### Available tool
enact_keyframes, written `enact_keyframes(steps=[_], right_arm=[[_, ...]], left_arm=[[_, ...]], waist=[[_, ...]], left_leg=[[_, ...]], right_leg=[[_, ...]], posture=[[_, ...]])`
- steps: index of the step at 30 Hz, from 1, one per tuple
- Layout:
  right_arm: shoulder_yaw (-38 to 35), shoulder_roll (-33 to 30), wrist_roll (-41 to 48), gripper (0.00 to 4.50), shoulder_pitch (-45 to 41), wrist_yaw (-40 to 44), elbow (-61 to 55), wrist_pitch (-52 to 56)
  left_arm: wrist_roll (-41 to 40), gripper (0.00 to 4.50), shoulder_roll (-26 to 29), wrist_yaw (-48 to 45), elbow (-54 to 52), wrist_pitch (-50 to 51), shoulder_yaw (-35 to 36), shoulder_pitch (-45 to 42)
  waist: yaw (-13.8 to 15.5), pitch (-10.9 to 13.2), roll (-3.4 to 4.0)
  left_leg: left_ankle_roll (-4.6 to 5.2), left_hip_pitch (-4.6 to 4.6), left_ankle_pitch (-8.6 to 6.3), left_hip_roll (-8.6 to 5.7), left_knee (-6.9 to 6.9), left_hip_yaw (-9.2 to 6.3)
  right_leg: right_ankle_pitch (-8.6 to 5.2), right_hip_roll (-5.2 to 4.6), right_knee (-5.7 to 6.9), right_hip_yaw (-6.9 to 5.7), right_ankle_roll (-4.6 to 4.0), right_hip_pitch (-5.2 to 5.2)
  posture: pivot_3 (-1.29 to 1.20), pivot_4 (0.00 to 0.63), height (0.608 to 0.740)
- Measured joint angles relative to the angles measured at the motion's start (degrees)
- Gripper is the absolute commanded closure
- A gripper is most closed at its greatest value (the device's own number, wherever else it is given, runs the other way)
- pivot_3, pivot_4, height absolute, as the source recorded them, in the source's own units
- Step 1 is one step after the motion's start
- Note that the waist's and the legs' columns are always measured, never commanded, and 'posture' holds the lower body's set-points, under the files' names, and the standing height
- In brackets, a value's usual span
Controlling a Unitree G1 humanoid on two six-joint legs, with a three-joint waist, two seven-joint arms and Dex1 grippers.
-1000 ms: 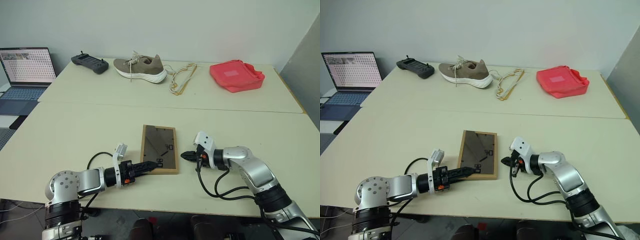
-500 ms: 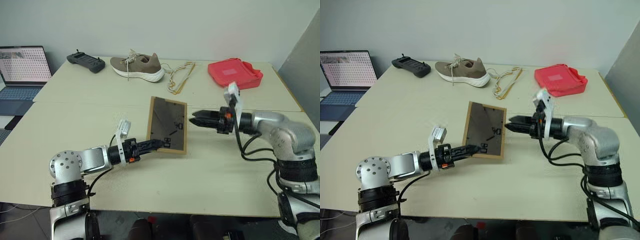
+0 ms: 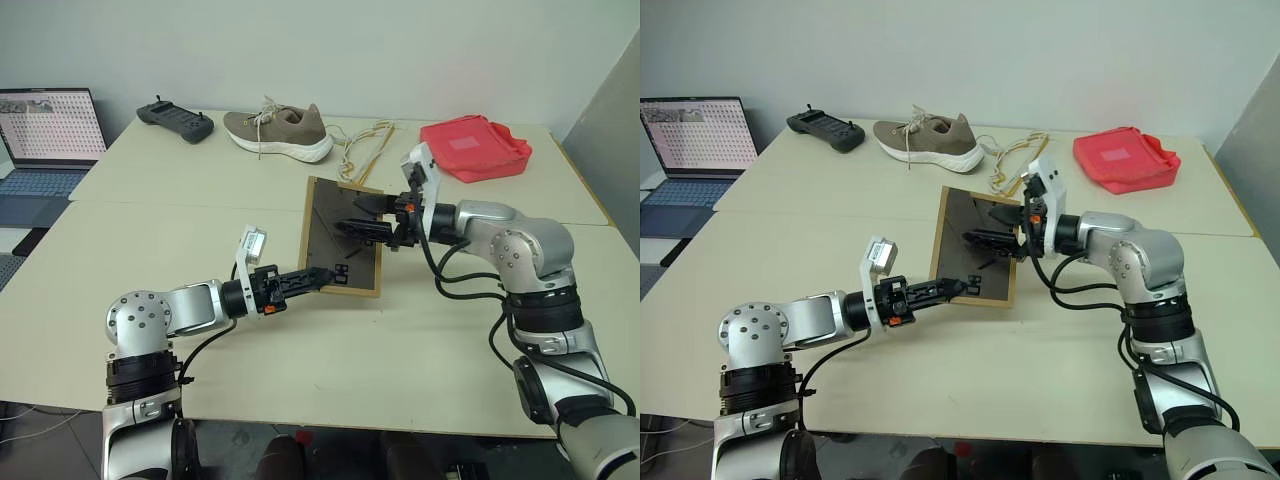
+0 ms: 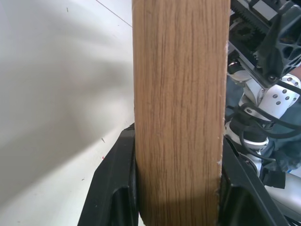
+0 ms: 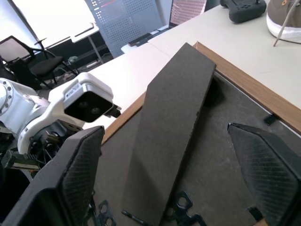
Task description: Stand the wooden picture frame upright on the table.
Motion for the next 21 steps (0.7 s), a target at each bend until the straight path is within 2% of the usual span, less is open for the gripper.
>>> enact_keyframes(steps=[5, 9, 13, 17, 21], right_arm=[[1.8, 0.96, 0.09, 0.02, 1.22, -0.38, -3.47, 0.06], [-1.43, -0.58, 6.43, 0.02, 4.14, 0.97, -8.51, 4.68], [-4.42, -5.01, 10.79, 0.02, 6.09, 1.65, -11.87, 8.22], [-4.94, -9.11, 11.19, 0.02, 9.14, 2.1, -12.92, 8.51], [-4.76, -14.03, 6.11, 0.02, 13.38, 2.36, -13.03, 0.97]], left_arm=[[-0.28, 3.21, 0.12, -0.12, -0.19, -0.14, -0.72, 0.15], [-0.28, 3.21, 1.23, -0.65, -0.14, -0.13, -0.77, 0.49], [-0.45, 3.21, 1.44, -0.9, 0.37, 0.15, -0.81, 0.54], [-0.65, 3.21, 1.55, -0.85, 0.88, 0.81, -0.78, 0.55], [-2.76, 3.21, 1.29, 0.04, 1.33, 3.53, -0.72, 0.89]], waist=[[0.08, 0.0, 0.0], [0.14, 0.0, 0.0], [0.21, 0.0, 0.0], [0.14, 0.0, 0.0], [0.15, 0.01, -0.01]], left_leg=[[-0.03, 0.0, 0.02, 0.0, -0.1, -0.01], [-0.04, 0.01, 0.02, 0.01, -0.2, -0.01], [0.03, 0.01, -0.01, 0.0, -0.2, -0.02], [0.05, 0.02, -0.02, -0.01, -0.2, -0.01], [0.05, 0.01, -0.02, -0.02, -0.23, 0.01]], right_leg=[[0.0, -0.01, -0.04, -0.02, 0.0, -0.01], [0.0, -0.01, -0.08, -0.03, -0.01, -0.02], [-0.01, -0.01, -0.1, -0.05, -0.01, 0.0], [-0.01, 0.01, -0.09, -0.03, -0.01, -0.01], [-0.01, 0.0, -0.18, -0.01, 0.0, 0.0]], posture=[[0.0, 0.15, 0.74], [0.0, 0.15, 0.74], [0.0, 0.15, 0.74], [0.0, 0.15, 0.74], [0.0, 0.15, 0.74]])
